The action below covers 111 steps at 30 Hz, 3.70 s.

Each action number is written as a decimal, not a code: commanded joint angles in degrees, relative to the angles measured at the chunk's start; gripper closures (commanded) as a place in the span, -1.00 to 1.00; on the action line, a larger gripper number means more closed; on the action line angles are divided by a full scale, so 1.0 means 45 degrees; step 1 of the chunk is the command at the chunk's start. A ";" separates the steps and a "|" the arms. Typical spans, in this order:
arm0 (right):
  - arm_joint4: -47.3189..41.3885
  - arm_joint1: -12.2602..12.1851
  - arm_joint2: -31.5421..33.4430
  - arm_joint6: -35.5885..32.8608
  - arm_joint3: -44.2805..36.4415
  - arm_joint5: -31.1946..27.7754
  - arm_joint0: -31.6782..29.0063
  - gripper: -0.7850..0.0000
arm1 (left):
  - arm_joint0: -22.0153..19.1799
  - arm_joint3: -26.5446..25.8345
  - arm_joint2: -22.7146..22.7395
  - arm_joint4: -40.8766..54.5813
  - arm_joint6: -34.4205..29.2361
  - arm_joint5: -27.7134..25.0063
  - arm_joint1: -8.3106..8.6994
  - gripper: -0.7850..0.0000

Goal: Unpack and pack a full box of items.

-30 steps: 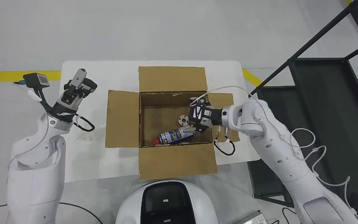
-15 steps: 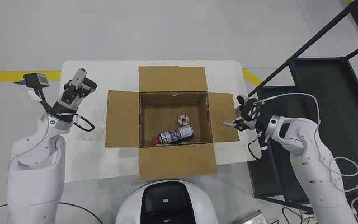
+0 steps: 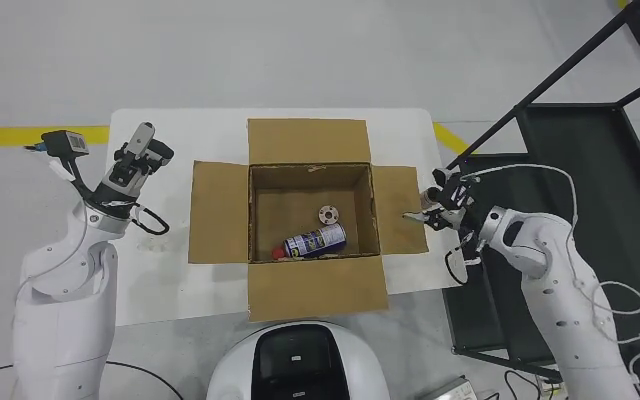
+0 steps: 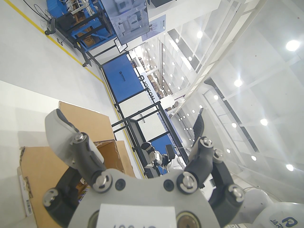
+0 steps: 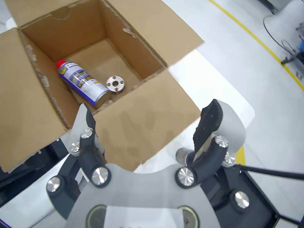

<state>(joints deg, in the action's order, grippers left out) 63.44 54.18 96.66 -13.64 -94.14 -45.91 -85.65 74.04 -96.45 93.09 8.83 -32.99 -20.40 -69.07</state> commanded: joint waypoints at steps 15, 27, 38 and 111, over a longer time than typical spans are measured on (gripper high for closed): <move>-0.0432 0.0107 -0.1277 -0.2015 0.5607 0.1733 0.2859 -1.00 | 0.0000 0.0000 -0.0001 -0.0001 0.0000 0.0000 0.0000 -1.00; -0.0393 0.0544 -0.3437 -0.2125 0.8918 0.1689 0.5372 -1.00 | 0.0000 0.0000 -0.0001 -0.0001 0.0000 0.0000 0.0000 -1.00; -0.0283 0.0871 -0.4575 -0.1764 1.0888 0.1645 0.6723 0.73 | 0.0000 0.0000 -0.0001 -0.0001 0.0000 0.0000 0.0000 -1.00; -0.0476 0.0739 -0.7492 -0.4778 -0.1254 0.2694 0.5754 1.00 | 0.0000 0.0000 -0.0001 -0.0001 0.0000 0.0000 0.0000 -1.00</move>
<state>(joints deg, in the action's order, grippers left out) 61.30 57.51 62.95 -35.14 -99.78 -33.79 -59.75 74.04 -96.45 93.09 8.83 -32.99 -20.40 -69.07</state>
